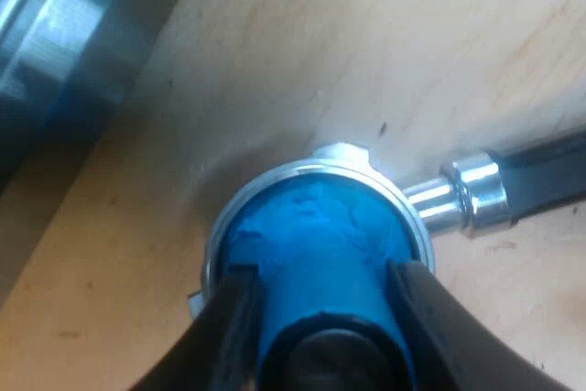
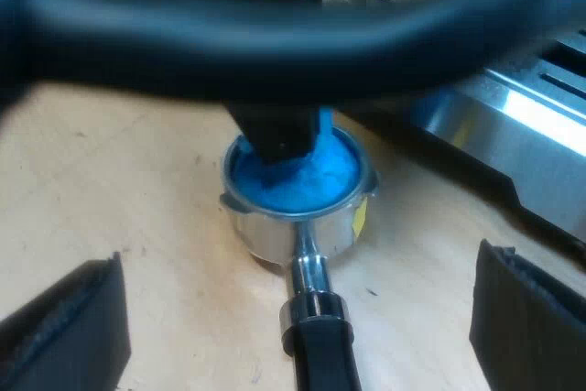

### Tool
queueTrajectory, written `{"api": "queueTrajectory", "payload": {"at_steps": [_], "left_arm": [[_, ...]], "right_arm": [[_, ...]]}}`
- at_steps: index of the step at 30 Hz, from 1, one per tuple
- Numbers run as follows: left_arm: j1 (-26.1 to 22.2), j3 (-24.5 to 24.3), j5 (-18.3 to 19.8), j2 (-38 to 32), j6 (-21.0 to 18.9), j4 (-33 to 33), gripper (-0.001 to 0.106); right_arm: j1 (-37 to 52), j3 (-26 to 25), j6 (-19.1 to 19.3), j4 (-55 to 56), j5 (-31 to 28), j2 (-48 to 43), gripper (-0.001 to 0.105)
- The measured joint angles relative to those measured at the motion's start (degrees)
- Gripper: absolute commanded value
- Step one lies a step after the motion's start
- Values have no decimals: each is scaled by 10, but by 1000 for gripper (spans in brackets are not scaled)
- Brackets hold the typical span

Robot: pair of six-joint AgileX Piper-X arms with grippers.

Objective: Grind coffee beans and then tamp

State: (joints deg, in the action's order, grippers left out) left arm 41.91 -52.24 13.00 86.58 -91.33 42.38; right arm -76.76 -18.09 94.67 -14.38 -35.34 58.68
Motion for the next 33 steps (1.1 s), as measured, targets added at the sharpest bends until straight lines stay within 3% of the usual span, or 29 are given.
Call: {"api": "queueTrajectory", "payload": {"at_steps": [7, 17, 25, 33], "left_arm": [[0, 4, -7, -28, 0, 26, 0], [0, -67, -41, -74, 2, 82, 0], [-1, -73, -77, -152, 4, 136, 0], [-66, -51, -72, -226, 4, 168, 0]], "right_arm": [[0, 0, 0, 0, 0, 0, 76], [0, 0, 0, 0, 0, 0, 76], [0, 0, 4, -49, 0, 0, 76], [0, -21, 4, -58, 0, -7, 76]]}}
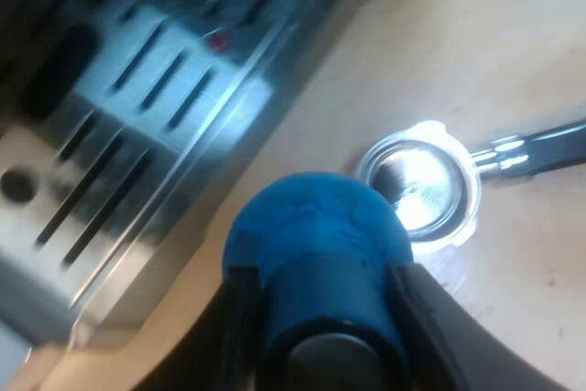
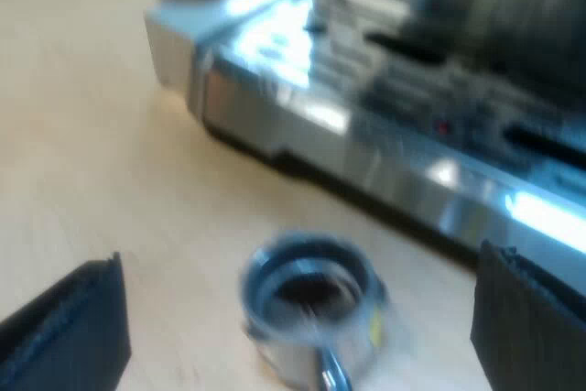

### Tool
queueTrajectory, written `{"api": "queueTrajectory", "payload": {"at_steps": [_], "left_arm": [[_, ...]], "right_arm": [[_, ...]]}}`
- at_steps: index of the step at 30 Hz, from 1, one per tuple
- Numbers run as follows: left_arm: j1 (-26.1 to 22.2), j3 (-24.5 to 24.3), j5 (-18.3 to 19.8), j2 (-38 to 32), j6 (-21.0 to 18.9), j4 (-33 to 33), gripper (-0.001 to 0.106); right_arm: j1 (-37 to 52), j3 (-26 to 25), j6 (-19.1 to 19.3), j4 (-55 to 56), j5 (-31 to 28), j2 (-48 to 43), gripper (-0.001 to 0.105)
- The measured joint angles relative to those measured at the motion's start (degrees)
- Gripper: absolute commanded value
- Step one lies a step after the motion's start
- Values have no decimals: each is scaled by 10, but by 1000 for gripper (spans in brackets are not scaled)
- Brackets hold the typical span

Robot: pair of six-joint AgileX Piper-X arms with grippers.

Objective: Grind coffee beans and then tamp

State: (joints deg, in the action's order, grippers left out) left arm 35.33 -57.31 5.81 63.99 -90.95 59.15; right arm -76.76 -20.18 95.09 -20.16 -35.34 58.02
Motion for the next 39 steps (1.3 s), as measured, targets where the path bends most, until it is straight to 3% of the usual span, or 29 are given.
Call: {"api": "queueTrajectory", "payload": {"at_steps": [4, 8, 17, 22, 28, 34, 39], "left_arm": [[-51, 37, 27, -42, 0, 22, 0], [-106, 67, 31, -82, 0, 26, 0], [-194, 145, 55, -101, 0, 22, 0], [-215, 197, 56, -99, 0, -18, 0], [-221, 248, 56, -68, 0, -89, 0], [-221, 254, 56, -12, 0, -142, 0], [-221, 254, 19, 16, 0, -156, 0]], "right_arm": [[0, -25, 0, 5, 6, 0, 76], [0, -56, 0, 82, 55, 0, 76], [0, -101, 0, 202, 103, 0, 76], [2, -115, 0, 234, 108, 0, 76], [58, -115, -13, 251, 170, 0, 76], [102, -115, -14, 255, 233, 0, 76], [119, -115, -13, 255, 252, 0, 76]]}}
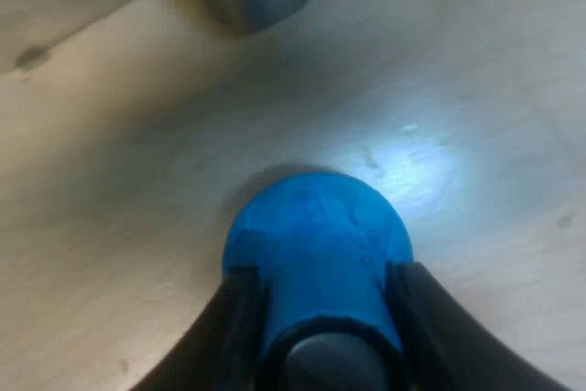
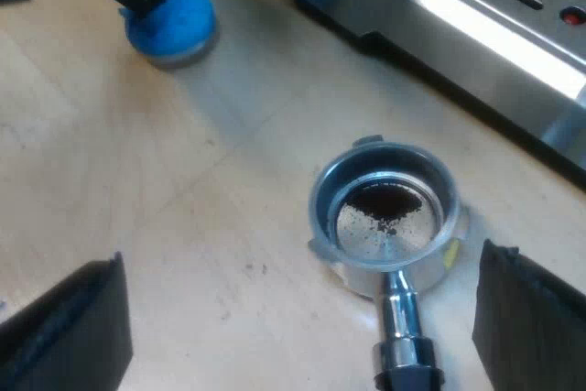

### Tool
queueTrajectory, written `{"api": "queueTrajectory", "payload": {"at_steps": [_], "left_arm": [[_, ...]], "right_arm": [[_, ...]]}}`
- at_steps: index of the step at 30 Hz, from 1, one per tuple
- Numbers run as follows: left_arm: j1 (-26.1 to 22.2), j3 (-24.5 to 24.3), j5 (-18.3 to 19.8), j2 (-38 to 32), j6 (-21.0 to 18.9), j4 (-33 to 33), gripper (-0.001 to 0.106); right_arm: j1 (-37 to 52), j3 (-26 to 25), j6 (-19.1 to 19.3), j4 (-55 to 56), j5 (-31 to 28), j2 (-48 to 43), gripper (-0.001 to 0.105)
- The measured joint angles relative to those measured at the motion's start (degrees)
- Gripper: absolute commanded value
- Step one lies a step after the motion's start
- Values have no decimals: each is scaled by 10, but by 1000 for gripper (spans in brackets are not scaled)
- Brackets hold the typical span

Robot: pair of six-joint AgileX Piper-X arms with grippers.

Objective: Grind coffee beans and then tamp

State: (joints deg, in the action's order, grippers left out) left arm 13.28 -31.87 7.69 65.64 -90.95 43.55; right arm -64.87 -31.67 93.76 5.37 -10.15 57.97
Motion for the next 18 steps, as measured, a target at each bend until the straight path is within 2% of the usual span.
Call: {"api": "queueTrajectory", "payload": {"at_steps": [4, 6, 8, 9, 11, 13, 18], "left_arm": [[0, 0, -9, 14, 0, -3, 0], [0, 0, -9, 17, 0, -5, 5], [0, 0, -9, 18, 0, -5, 22], [0, 0, -9, 18, 0, -5, 25], [0, 0, -9, 18, 0, -5, 50], [0, 0, -10, 18, 0, -3, 63], [0, 0, -11, 18, 0, 0, 76]], "right_arm": [[0, 0, 0, 0, 9, 0, 76], [0, 0, 0, 0, 13, 0, 76], [0, 0, 0, 0, 26, 0, 76], [0, 0, 0, 0, 30, 0, 76], [0, 0, 0, 0, 47, 0, 76], [0, 0, 0, 0, 51, 0, 76], [0, 0, 4, 0, 56, 0, 76]]}}
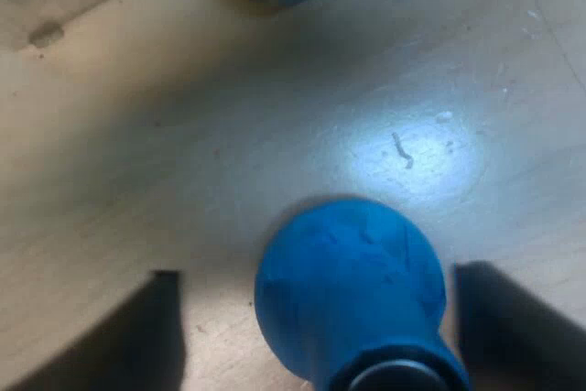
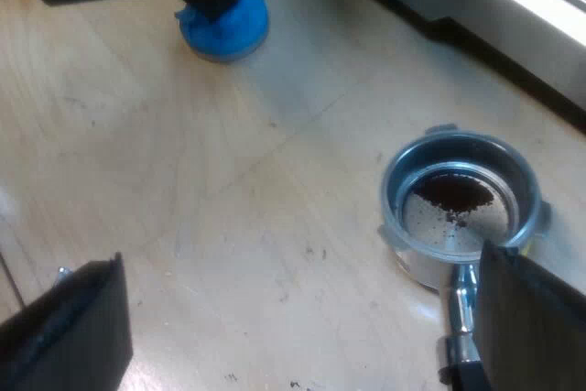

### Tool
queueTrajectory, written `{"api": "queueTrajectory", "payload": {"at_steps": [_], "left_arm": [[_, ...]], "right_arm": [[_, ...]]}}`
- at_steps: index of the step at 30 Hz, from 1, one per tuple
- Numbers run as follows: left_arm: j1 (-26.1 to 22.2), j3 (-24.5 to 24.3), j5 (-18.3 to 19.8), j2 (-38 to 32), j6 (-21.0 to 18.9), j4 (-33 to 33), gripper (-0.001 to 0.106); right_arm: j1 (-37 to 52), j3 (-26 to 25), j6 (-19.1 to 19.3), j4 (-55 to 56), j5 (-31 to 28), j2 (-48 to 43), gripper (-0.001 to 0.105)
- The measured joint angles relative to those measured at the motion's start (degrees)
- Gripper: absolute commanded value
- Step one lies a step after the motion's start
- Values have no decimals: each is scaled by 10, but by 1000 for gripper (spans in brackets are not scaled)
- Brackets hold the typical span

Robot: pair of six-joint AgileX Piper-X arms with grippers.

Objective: Grind coffee beans and then tamp

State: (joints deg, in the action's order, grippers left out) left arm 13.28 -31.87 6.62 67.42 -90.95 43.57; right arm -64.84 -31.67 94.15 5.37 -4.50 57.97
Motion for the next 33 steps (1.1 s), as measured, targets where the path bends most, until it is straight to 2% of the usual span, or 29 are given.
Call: {"api": "queueTrajectory", "payload": {"at_steps": [4, 9, 14, 19, 26, 30, 33], "left_arm": [[0, -22, 0, -4, 0, 30, 81], [0, -62, 0, -52, 0, 51, 82], [0, -110, -13, -156, 0, 69, 82], [0, -153, -14, -233, 0, 77, 82], [0, -206, -14, -266, 0, 115, 82], [-12, -246, -14, -260, 0, 131, 82], [-46, -277, -3, -257, -4, 131, 82]], "right_arm": [[0, -25, 2, 61, 0, 0, 76], [0, -69, 5, 142, 2, 0, 76], [0, -128, 5, 217, -3, 0, 76], [11, -202, -1, 329, -37, 0, 77], [100, -303, -19, 463, -38, 0, 77], [173, -320, -20, 477, -12, -11, 77], [247, -320, -30, 491, 12, -31, 77]]}}
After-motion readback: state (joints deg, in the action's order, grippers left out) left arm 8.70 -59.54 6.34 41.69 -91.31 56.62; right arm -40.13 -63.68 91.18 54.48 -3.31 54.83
